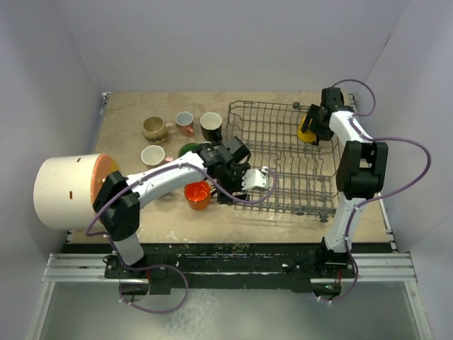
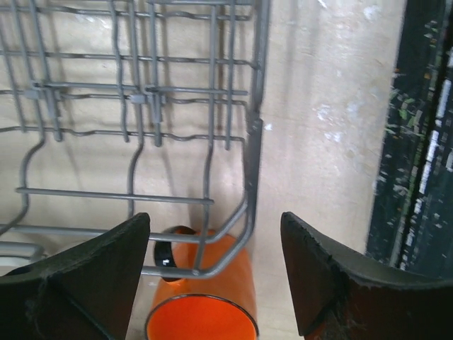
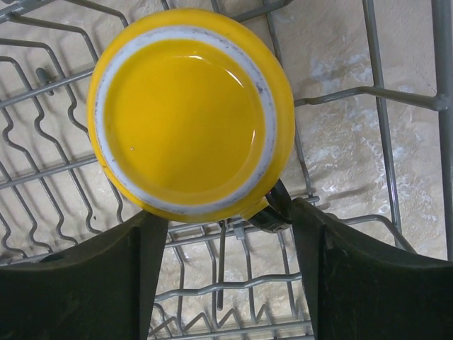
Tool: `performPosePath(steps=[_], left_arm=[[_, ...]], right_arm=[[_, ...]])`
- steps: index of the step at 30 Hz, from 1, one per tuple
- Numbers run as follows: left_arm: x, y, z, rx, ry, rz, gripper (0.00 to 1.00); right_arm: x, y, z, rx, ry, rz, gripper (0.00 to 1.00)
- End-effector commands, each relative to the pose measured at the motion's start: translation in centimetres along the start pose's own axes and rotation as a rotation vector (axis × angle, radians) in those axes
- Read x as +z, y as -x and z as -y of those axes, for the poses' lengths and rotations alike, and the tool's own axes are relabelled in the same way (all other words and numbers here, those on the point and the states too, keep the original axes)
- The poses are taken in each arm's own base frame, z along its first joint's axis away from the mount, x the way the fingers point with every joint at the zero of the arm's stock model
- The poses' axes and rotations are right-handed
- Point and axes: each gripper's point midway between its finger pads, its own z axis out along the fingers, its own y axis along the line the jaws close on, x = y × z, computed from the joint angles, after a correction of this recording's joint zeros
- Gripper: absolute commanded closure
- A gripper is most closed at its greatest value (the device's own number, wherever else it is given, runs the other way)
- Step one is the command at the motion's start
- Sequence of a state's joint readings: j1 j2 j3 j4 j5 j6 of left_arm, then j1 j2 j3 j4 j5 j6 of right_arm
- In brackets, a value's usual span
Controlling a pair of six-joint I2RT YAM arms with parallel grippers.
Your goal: Unload the cups from the dish rack
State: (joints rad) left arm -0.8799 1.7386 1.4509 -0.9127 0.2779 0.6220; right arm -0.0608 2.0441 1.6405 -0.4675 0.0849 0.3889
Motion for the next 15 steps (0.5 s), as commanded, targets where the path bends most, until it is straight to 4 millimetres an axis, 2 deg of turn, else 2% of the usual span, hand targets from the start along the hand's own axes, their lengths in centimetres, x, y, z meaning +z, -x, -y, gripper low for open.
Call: performPosePath(steps=[1,4,9,12,15], left_arm=[[-0.1,2.2,-4.1,0.024,0.215,0.067,0.24],[0.6,2.5,-4.9,0.04,0.258,0.078,0.26],[1.6,2.5,-5.4,0.045,0.267,0.068,0.29],[2.2,2.2,-5.9,0.047,0.278,0.046,0.3],[2.6,2.0,-6.2,0.049,0.289,0.034,0.3]], right_arm=[[0.5,1.1,0.3,-0.013,-0.015,0.04,0.32],[0.8,1.4,0.6,-0.03,-0.031,0.061,0.44],[1.4,0.4,0.0,-0.048,-0.017,0.055,0.61],[2.0,-0.5,-0.1,-0.062,-0.04,0.044,0.65],[2.4,-0.9,0.1,-0.064,-0.063,0.033,0.73]])
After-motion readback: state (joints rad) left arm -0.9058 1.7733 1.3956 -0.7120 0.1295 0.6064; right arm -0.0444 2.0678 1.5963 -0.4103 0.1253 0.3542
